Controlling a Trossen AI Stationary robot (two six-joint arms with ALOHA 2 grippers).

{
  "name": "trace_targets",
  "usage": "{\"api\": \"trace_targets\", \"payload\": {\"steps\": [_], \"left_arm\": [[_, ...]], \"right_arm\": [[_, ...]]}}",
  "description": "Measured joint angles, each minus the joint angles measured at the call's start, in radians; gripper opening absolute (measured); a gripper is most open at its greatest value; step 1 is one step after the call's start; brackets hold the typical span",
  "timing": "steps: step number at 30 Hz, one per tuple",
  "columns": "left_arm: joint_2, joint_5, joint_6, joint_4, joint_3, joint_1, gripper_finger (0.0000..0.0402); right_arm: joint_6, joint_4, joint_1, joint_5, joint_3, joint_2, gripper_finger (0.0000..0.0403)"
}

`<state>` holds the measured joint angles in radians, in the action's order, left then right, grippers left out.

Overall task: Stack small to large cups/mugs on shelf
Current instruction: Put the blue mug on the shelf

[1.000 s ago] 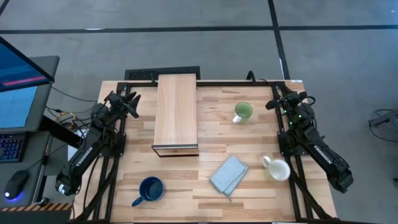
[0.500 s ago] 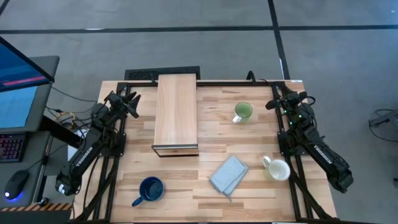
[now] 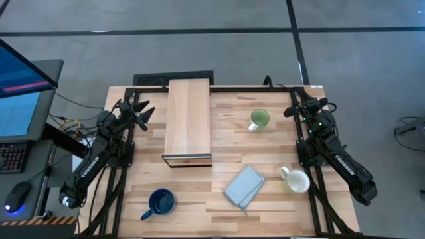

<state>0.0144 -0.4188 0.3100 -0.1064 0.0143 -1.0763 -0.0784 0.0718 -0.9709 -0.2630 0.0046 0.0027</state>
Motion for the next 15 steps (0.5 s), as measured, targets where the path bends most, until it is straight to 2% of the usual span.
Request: {"api": "trace_targets", "payload": {"steps": [2, 6, 8, 11, 15], "left_arm": [[-0.001, -0.042, 0.032, -0.061, 0.002, 0.000, 0.0274], [-0.001, -0.252, 0.002, -0.077, 0.060, 0.000, 0.0285], [-0.001, -0.312, 0.001, -0.078, 0.100, 0.000, 0.0286], [-0.001, -0.319, -0.003, -0.037, 0.175, 0.000, 0.0286], [-0.001, -0.318, -0.070, 0.125, 0.304, 0.018, 0.0286]], "right_arm": [[0.000, -0.009, 0.000, 0.000, 0.000, 0.000, 0.0235], [0.000, -0.011, 0.000, 0.000, 0.000, 0.000, 0.0235], [0.000, -0.011, 0.000, 0.000, 0.000, 0.000, 0.0235], [0.000, -0.012, 0.000, 0.000, 0.000, 0.000, 0.0235], [0.000, -0.018, 0.000, 0.000, 0.000, 0.000, 0.0235]]}}
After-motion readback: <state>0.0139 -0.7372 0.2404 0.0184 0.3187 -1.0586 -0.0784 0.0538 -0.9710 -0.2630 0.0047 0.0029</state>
